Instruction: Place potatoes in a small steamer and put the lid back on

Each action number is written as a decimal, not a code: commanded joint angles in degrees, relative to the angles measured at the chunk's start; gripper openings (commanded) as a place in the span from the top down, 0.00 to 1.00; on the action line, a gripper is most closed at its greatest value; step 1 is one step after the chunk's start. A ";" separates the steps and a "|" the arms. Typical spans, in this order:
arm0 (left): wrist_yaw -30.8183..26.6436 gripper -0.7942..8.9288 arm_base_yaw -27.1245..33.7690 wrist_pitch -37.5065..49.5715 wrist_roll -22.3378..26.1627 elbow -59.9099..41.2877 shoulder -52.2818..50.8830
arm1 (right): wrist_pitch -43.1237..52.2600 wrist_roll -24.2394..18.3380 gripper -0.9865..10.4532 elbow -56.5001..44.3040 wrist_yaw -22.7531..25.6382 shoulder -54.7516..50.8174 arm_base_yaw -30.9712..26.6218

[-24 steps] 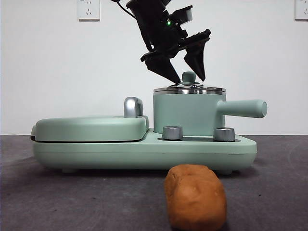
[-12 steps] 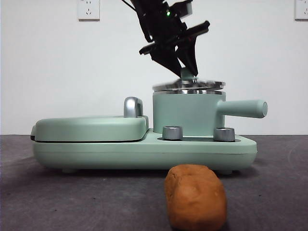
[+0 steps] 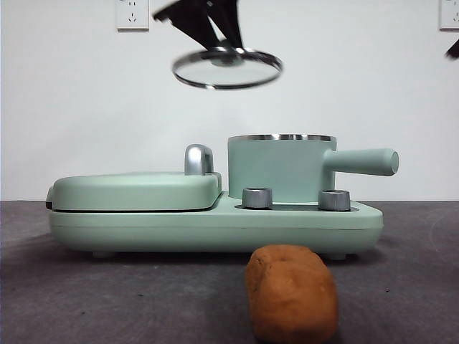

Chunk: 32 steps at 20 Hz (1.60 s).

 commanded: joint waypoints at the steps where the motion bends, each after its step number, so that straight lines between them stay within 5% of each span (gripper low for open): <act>1: 0.31 0.90 1.44 0.42 0.17 2.25 -0.98 | 2.95 4.31 0.52 1.03 4.85 3.82 7.34; 6: 0.31 0.90 5.46 -1.60 0.15 2.23 -1.95 | 5.97 12.11 0.52 1.07 13.22 15.80 20.94; 12: 0.31 0.90 8.81 -1.86 0.09 2.23 -1.95 | 6.58 16.28 0.52 1.07 17.20 27.17 26.67; 22: 0.31 0.90 11.17 -1.88 -0.26 2.23 -1.95 | 13.27 16.57 0.53 1.07 21.42 43.06 30.86; 26: 0.31 0.90 11.17 -1.92 -0.28 2.23 -1.95 | 13.75 16.52 0.77 1.07 21.46 44.74 30.93; 32: 0.31 0.90 11.74 -1.86 -0.24 2.23 -1.95 | 8.90 14.01 0.80 5.73 19.93 44.57 30.84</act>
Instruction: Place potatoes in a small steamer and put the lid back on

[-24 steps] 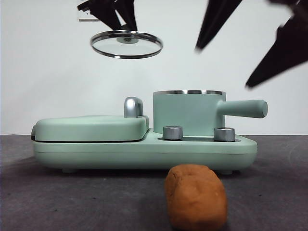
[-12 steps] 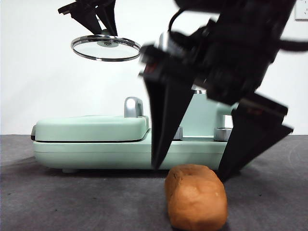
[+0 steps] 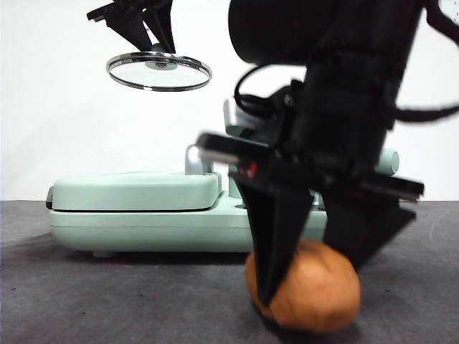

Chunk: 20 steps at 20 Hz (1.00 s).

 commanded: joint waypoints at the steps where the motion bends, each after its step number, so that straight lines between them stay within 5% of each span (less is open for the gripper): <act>1: 0.33 0.90 0.46 1.25 -0.17 2.21 -0.61 | -4.33 -3.13 0.80 6.45 -0.04 0.59 -0.02; 10: 0.33 0.90 1.18 1.27 -0.20 2.19 -0.59 | -25.20 -20.55 0.80 45.51 1.95 8.74 -17.18; 15: 0.37 0.90 1.05 1.20 -0.20 2.19 -0.59 | -29.99 -23.45 0.80 65.70 1.53 22.36 -23.45; 20: 0.37 0.90 1.03 1.14 -0.20 2.19 -0.59 | -30.60 -24.17 0.80 72.65 1.33 31.06 -24.74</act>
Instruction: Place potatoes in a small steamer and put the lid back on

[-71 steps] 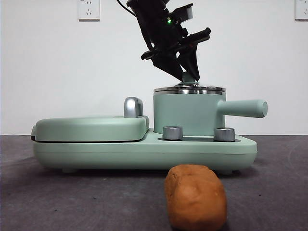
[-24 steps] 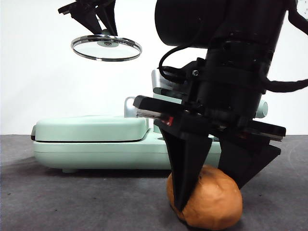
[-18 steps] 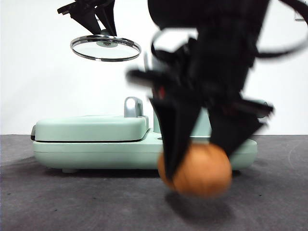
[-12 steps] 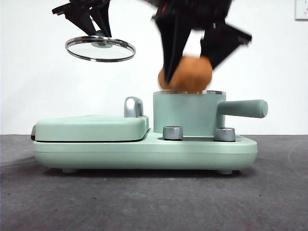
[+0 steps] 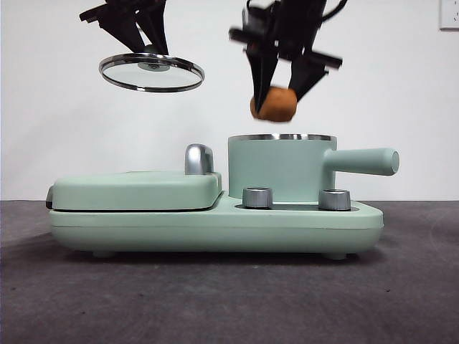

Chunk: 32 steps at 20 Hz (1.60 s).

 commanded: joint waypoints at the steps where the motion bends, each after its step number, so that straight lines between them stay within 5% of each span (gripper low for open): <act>1: 0.39 0.90 -0.26 1.11 -0.15 2.19 -0.59 | -0.28 -1.44 0.80 1.73 -0.09 3.17 0.13; 11: 0.39 0.90 -0.26 0.15 -0.13 2.16 -0.59 | -2.16 -3.93 0.78 1.73 0.07 7.28 -1.64; 21: 0.39 0.90 -0.50 -0.11 -0.17 2.16 -0.59 | -1.84 -4.68 0.54 1.75 0.04 7.56 -2.01; 24: 0.39 0.90 -0.92 -0.09 -0.17 2.14 -0.59 | -4.63 -4.57 0.53 5.40 0.07 6.99 -2.08; 28: 0.39 0.90 -1.79 -0.50 -0.74 2.10 -0.55 | -13.97 -4.63 0.53 11.56 0.11 3.56 -2.49; 32: 0.39 0.90 -3.30 -1.38 -0.87 2.10 -0.55 | -14.12 -4.74 0.53 6.16 0.09 -6.27 -2.86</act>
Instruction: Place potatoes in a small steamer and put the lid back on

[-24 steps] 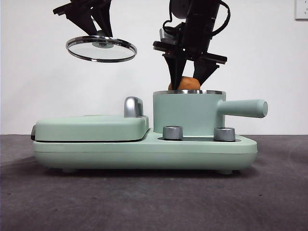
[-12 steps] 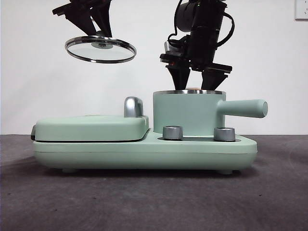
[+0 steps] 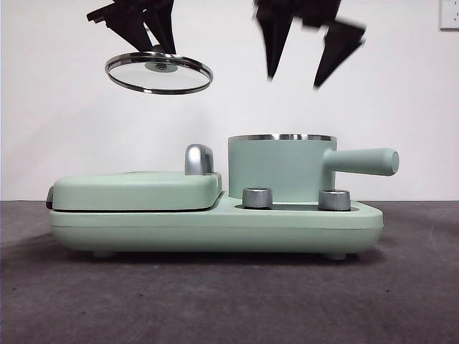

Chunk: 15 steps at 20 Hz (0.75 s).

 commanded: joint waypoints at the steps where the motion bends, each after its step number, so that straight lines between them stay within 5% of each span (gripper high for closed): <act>1: 0.44 0.90 -1.66 0.50 -0.63 2.10 -0.52 | -4.44 -0.63 0.53 -3.67 0.07 -6.14 0.15; 6: 0.44 0.90 -6.56 1.25 -0.81 2.10 -0.39 | -3.50 -1.25 0.53 -23.58 0.04 -24.96 0.20; 15: 0.44 0.90 -15.96 7.37 0.00 2.10 3.13 | 19.08 1.81 0.53 -64.70 -0.39 -61.66 0.85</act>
